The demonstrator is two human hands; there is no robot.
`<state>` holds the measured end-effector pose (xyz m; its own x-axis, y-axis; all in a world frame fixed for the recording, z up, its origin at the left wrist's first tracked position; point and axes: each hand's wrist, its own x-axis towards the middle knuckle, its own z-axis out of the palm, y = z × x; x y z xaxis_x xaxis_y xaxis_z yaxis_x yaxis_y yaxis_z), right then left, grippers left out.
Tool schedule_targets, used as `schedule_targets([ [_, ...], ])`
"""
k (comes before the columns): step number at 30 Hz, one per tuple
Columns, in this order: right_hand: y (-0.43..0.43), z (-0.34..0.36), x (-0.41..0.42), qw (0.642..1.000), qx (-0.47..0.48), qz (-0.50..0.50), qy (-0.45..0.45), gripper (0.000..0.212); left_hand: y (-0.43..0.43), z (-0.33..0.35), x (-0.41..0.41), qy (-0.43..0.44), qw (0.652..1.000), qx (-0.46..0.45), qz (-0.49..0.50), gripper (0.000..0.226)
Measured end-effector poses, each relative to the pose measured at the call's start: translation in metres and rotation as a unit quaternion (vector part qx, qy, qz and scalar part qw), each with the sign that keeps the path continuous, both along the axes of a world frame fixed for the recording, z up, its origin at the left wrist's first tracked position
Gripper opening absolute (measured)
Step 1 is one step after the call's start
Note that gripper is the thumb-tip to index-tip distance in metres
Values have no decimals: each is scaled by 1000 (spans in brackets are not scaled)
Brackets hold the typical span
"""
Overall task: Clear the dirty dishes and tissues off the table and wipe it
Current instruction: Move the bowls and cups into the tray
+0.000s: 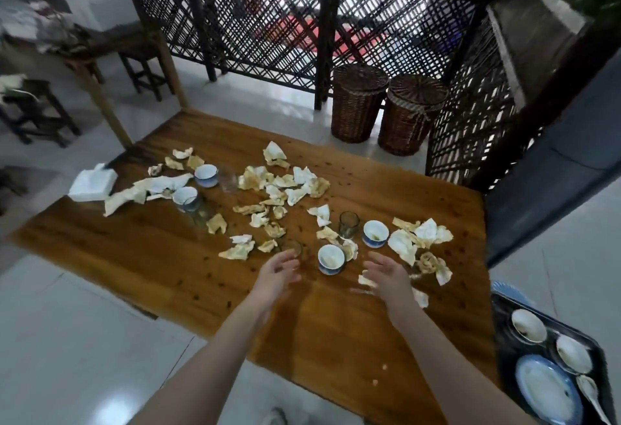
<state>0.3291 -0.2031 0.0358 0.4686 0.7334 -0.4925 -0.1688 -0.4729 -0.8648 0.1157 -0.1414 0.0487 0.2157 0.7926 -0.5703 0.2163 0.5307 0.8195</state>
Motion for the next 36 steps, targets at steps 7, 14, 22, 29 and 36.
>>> schedule_targets([
  [7, 37, -22, -45, 999, -38, -11, -6, 36, 56, -13, -30, 9, 999, -23, -25, 41],
  [14, 69, -47, -82, 996, -64, 55, 11, 42, 78, -32, -62, 21, 999, -31, -3, 39],
  [22, 105, -73, -104, 989, -59, 133, 13, 67, 88, -50, -90, 14, 995, -53, 80, 35],
  [29, 130, -90, -112, 984, -47, 169, -41, 62, 92, -52, -106, 25, 992, -42, 120, 38],
  [36, 151, -79, -124, 977, -12, 205, -52, 60, 97, -49, -121, 26, 989, -33, 144, 39],
])
